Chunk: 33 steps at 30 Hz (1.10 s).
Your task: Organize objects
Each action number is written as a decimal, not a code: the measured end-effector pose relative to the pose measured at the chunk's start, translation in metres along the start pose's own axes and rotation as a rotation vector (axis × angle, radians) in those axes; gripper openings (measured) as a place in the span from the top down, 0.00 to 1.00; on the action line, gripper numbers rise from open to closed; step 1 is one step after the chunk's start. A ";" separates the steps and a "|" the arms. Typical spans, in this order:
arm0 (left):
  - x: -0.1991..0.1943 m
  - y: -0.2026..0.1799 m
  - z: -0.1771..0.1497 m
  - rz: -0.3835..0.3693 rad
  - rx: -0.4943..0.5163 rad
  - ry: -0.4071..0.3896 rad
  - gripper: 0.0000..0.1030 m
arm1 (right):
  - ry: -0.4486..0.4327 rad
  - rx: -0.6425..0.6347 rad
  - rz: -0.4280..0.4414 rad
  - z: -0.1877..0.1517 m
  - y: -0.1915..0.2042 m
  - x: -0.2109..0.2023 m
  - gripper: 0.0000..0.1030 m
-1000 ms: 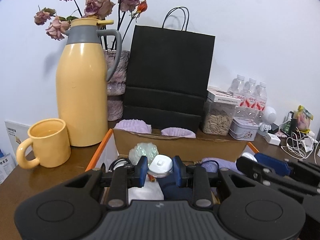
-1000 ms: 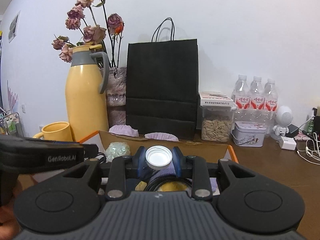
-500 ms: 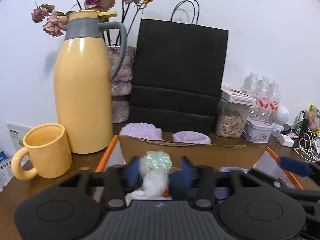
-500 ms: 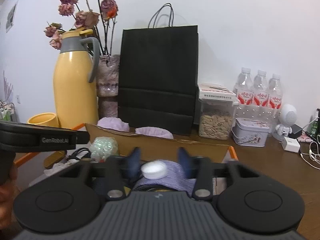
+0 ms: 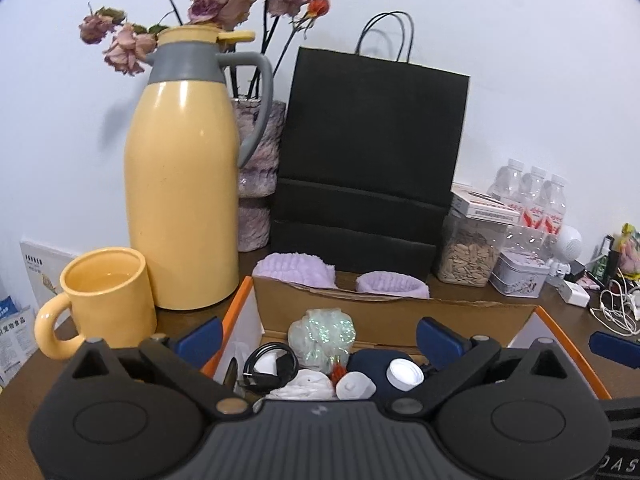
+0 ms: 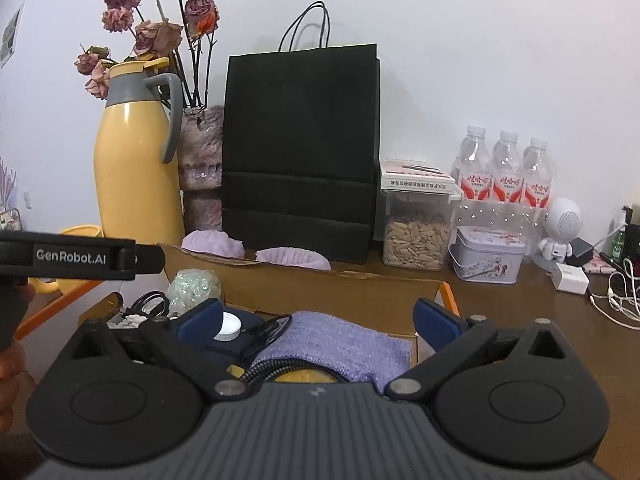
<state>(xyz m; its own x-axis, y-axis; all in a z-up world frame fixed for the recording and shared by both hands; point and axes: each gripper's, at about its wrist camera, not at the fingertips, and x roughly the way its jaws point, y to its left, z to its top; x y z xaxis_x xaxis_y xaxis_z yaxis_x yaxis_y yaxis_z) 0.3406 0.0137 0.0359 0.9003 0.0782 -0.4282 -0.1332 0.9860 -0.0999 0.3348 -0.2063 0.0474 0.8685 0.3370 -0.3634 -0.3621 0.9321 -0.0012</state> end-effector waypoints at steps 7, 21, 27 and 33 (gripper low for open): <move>-0.035 -0.006 -0.009 0.009 0.056 -0.018 0.00 | -0.007 0.007 -0.007 -0.004 0.000 -0.030 0.00; -0.128 0.003 -0.056 0.019 0.087 0.047 0.00 | 0.055 0.029 0.005 -0.037 0.013 -0.114 0.00; -0.156 0.003 -0.078 0.019 0.107 0.085 0.00 | 0.093 0.045 0.000 -0.053 0.017 -0.137 0.00; -0.175 0.002 -0.091 0.020 0.123 0.106 0.00 | 0.104 0.057 0.001 -0.061 0.019 -0.157 0.00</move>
<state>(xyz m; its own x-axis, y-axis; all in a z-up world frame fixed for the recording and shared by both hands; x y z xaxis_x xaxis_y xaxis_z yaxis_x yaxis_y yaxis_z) 0.1448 -0.0118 0.0286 0.8485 0.0884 -0.5217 -0.0930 0.9955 0.0174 0.1710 -0.2495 0.0471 0.8272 0.3252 -0.4582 -0.3406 0.9388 0.0514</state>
